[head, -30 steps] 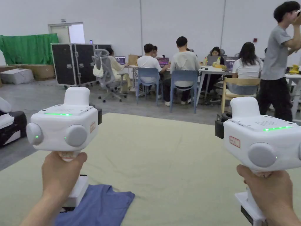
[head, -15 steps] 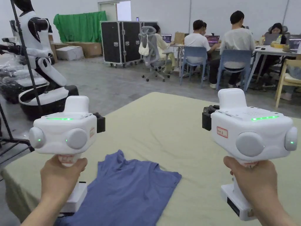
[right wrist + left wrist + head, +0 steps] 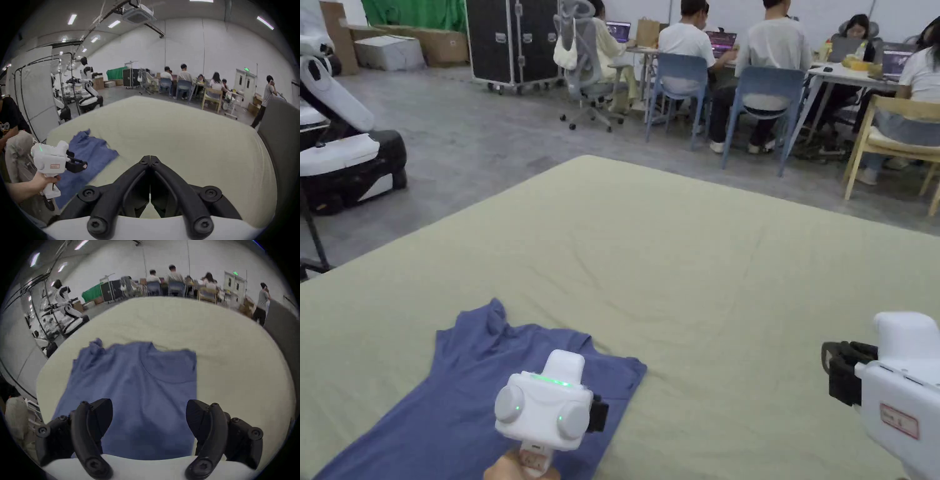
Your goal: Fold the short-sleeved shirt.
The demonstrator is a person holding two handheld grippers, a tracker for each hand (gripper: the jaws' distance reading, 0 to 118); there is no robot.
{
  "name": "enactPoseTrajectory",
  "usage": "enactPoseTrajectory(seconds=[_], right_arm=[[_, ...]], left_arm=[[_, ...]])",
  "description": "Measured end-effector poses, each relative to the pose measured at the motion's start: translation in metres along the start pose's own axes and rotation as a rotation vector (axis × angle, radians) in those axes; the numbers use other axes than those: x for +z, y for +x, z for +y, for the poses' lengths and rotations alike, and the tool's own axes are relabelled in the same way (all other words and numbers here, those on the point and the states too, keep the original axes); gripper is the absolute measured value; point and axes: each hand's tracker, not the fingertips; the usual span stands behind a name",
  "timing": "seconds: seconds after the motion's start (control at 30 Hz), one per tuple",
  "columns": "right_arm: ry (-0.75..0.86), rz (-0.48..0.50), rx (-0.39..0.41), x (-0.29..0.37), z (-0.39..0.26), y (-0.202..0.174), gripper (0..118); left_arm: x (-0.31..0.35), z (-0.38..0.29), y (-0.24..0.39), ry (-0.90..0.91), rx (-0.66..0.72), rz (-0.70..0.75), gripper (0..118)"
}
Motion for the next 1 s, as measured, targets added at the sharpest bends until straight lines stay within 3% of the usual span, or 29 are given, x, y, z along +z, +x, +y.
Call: enactPoseTrajectory(seconds=[0.13, 0.2, 0.23, 0.27, 0.3, 0.33, 0.47, 0.53, 0.63, 0.67, 0.7, 0.73, 0.87, 1.0], right_arm=[[-0.085, 0.016, -0.065, -0.024, -0.032, 0.02, 3], [-0.111, 0.044, -0.076, -0.032, -0.044, 0.024, 3], [-0.123, 0.056, -0.078, -0.036, -0.049, 0.025, 3], [-0.136, 0.071, -0.077, -0.039, -0.052, 0.024, 3], [-0.143, 0.08, -0.076, -0.04, -0.055, 0.024, 3], [-0.148, 0.088, -0.075, -0.04, -0.057, 0.024, 3], [-0.148, 0.116, -0.067, -0.029, -0.061, 0.026, 3], [-0.139, 0.117, -0.066, -0.019, -0.06, 0.031, 3], [-0.104, 0.121, -0.084, 0.009, -0.061, 0.046, 3], [-0.089, 0.114, -0.088, 0.023, -0.061, 0.053, 3], [-0.072, 0.103, -0.09, 0.038, -0.062, 0.06, 3], [-0.057, 0.088, -0.089, 0.052, -0.063, 0.066, 3], [0.015, -0.028, -0.125, 0.12, -0.067, 0.098, 3], [0.084, -0.125, -0.187, 0.196, -0.075, 0.13, 3]], left_arm=[[-0.04, -0.016, -0.003, -0.079, -0.036, -0.027, 100], [-0.034, -0.018, -0.017, -0.028, 0.013, -0.102, 87], [-0.032, -0.016, -0.024, -0.03, 0.01, -0.112, 71], [-0.03, -0.013, -0.033, -0.023, 0.009, -0.101, 29], [-0.029, -0.011, -0.043, -0.014, 0.027, -0.043, 1], [-0.029, -0.011, -0.053, -0.027, 0.045, 0.057, 1], [-0.038, -0.008, -0.076, -0.052, 0.114, 0.058, 1], [-0.031, -0.008, -0.076, -0.033, 0.209, -0.001, 1], [-0.006, -0.003, -0.075, 0.08, 0.421, -0.268, 1], [0.006, 0.005, -0.064, 0.098, 0.416, -0.266, 1], [0.02, 0.016, -0.046, 0.123, 0.295, -0.172, 2], [0.031, 0.025, -0.034, 0.147, 0.258, -0.163, 2], [0.079, 0.072, 0.027, 0.274, 0.281, -0.425, 2], [0.138, 0.102, 0.157, 0.343, -0.035, -0.585, 2]])
